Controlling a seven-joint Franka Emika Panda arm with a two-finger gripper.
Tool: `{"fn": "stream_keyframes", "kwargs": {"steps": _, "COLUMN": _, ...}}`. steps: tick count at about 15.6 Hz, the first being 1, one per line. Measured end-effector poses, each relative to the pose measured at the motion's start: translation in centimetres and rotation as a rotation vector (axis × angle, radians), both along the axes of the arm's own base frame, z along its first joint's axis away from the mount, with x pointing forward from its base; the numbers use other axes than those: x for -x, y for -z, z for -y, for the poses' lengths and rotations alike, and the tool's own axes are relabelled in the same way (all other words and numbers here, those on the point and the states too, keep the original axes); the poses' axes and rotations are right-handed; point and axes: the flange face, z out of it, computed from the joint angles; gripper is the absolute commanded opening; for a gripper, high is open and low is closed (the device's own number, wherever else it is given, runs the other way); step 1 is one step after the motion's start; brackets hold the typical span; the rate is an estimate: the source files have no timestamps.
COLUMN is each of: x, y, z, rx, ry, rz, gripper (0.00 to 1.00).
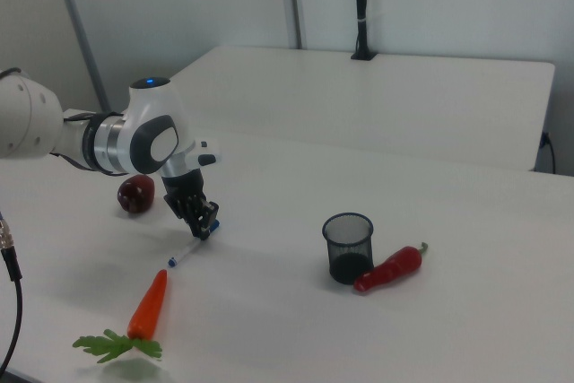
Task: Place marker
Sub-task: 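Lower the gripper onto the marker's blue cap end and close, then lift the marker and carry it over the black mesh cup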
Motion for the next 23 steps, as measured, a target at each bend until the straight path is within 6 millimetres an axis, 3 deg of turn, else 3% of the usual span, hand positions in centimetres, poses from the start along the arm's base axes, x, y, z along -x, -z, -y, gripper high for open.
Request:
{"fn": "stream_keyframes", "kwargs": {"steps": 7, "x": -0.1, "y": 0.0, "z": -0.1, "rx": 0.000, "ry": 0.003, "rz": 0.002, "gripper": 0.13}}
{"fn": "stream_keyframes", "kwargs": {"steps": 12, "x": -1.2, "y": -2.2, "z": -0.3, "rx": -0.009, "ry": 0.018, "rz": 0.049, "gripper": 0.13}}
{"fn": "stream_keyframes", "kwargs": {"steps": 17, "x": -2.6, "y": -7.8, "z": -1.7, "rx": -0.010, "ry": 0.040, "rz": 0.061, "gripper": 0.13}}
{"fn": "stream_keyframes", "kwargs": {"steps": 23, "x": -3.4, "y": -18.3, "z": -1.3, "rx": -0.024, "ry": 0.055, "rz": 0.164, "gripper": 0.13}}
